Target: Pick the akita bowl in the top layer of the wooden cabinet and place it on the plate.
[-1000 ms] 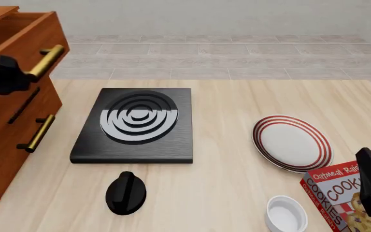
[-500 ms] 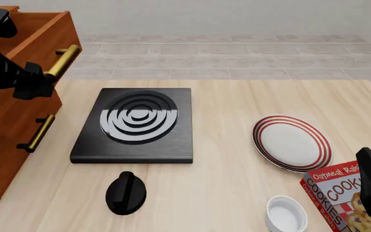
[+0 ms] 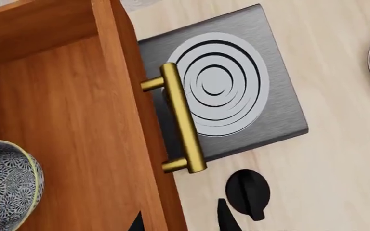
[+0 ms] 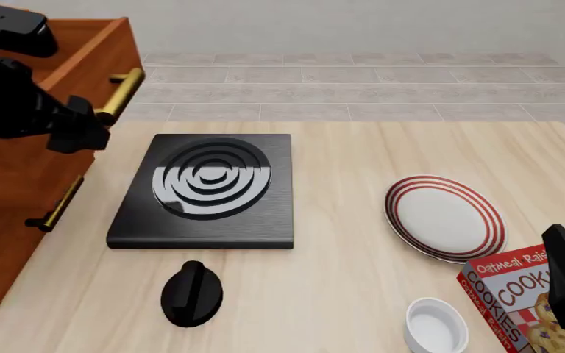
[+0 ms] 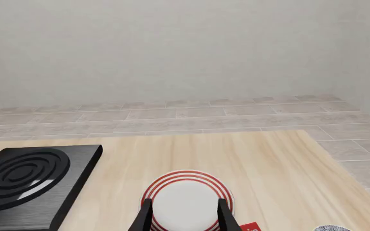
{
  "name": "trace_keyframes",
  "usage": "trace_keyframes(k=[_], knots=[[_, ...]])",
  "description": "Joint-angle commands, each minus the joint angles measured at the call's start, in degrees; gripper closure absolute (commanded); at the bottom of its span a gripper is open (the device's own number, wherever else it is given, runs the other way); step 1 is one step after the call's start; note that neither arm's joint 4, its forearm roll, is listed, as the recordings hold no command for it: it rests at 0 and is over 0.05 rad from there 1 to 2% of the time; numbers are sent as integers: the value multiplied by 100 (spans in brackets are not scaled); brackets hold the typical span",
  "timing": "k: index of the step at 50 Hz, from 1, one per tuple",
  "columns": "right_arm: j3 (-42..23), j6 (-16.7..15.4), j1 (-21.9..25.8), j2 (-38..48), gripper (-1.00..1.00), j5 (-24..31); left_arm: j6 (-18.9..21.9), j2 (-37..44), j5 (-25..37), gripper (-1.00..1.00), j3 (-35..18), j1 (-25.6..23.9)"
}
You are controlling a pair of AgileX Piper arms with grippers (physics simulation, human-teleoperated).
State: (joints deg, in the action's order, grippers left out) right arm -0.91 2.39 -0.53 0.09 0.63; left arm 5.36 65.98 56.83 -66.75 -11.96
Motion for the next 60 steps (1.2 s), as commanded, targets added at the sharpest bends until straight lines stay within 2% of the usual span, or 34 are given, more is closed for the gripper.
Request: trace_keyframes(k=[1,20,60], knots=[[0,2,0,0,-100,1,18,150,20,-100,-23,-329],[0,0,1,0,-100,-1,-100,219,90,-100,-238,-638],[-20,-4,-7,-1,-100,-1,16,589,210,-100,-759,-959]])
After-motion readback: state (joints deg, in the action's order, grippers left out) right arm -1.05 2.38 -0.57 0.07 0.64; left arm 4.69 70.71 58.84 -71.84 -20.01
